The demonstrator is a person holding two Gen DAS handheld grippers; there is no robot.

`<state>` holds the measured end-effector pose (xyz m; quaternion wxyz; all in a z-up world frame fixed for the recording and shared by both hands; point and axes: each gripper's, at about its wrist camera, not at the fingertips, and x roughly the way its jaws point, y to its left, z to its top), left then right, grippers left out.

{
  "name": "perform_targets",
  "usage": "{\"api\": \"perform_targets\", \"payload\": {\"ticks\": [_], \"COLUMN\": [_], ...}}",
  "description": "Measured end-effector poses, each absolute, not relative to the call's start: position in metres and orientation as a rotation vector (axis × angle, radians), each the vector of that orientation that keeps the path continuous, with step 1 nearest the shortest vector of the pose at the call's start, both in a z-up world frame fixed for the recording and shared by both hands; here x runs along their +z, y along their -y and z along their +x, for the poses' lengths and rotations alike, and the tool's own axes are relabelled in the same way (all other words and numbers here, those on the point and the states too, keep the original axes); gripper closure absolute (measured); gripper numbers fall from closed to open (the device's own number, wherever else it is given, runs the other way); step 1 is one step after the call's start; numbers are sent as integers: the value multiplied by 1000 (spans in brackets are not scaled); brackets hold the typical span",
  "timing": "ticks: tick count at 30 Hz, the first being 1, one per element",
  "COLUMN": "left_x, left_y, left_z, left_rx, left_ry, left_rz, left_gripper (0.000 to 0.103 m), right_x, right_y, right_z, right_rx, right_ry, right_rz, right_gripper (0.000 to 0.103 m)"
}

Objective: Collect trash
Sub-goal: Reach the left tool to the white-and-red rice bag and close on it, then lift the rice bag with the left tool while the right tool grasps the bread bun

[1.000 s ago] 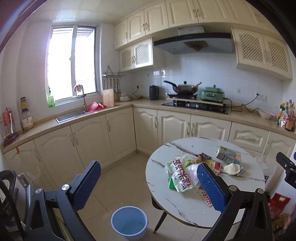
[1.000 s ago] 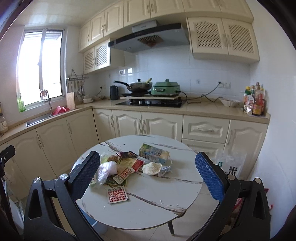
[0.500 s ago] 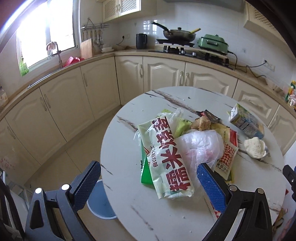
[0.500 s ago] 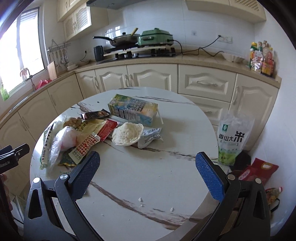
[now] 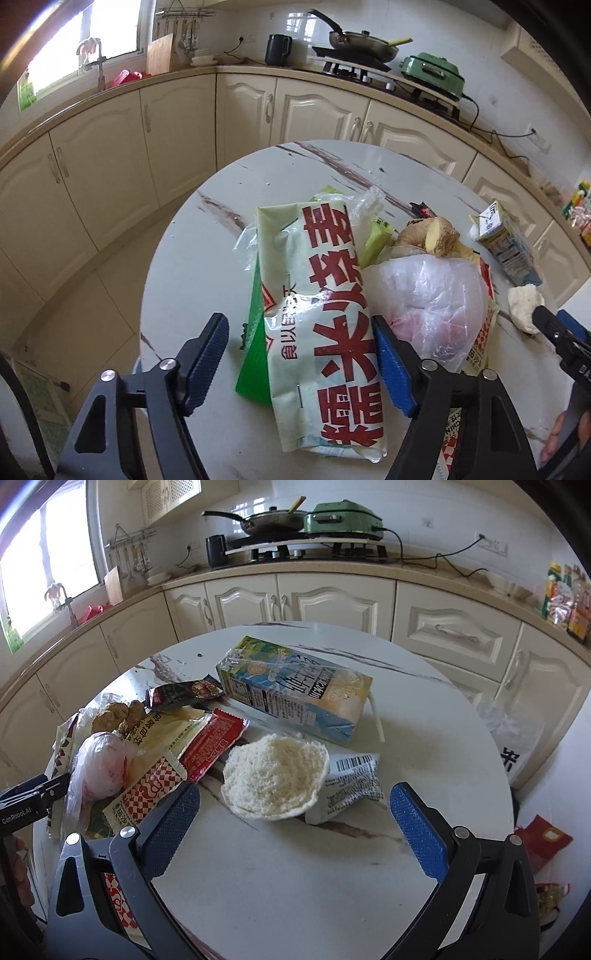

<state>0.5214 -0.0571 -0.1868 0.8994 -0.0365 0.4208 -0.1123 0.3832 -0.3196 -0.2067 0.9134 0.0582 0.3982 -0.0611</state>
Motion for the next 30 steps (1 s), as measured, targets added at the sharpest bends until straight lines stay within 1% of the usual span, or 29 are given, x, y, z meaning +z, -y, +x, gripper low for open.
{"api": "perform_targets", "payload": {"ticks": [3, 6, 7, 9, 10, 11, 16, 17, 19, 20, 25, 30], "left_x": [-188, -187, -187, -184, -181, -179, -168, -166, -163, -162, -152, -145], "left_y": [43, 31, 28, 21, 18, 14, -2, -5, -13, -19, -45, -73], "left_z": [515, 506, 504, 494, 491, 488, 460, 453, 441, 435, 401, 369], "left_rx": [-264, -295, -308, -329, -337, -345, -386, -394, -414, -420, -443, -443], "left_ry": [-842, -824, -819, -799, -788, -775, -728, -721, -707, -699, -662, -640], "left_rz": [-48, -66, -72, -68, -69, -73, -82, -85, -90, -92, -98, -111], "left_gripper": [43, 45, 45, 46, 45, 45, 45, 45, 45, 45, 45, 45], "right_x": [-206, -209, -211, -217, -220, -222, -221, -219, -215, -213, -205, -195], "right_y": [313, 311, 310, 310, 310, 310, 314, 314, 316, 317, 317, 313], "right_z": [394, 407, 410, 414, 414, 414, 409, 406, 402, 399, 389, 376], "right_rx": [-150, -106, -98, -74, -63, -59, -40, -46, -48, -45, -42, -54], "right_ry": [-834, -859, -863, -899, -905, -922, -907, -896, -883, -879, -855, -825], "right_rz": [56, 66, 63, 74, 87, 87, 97, 88, 90, 99, 106, 109], "right_gripper": [0, 0, 2, 9, 22, 33, 41, 52, 54, 58, 65, 67]}}
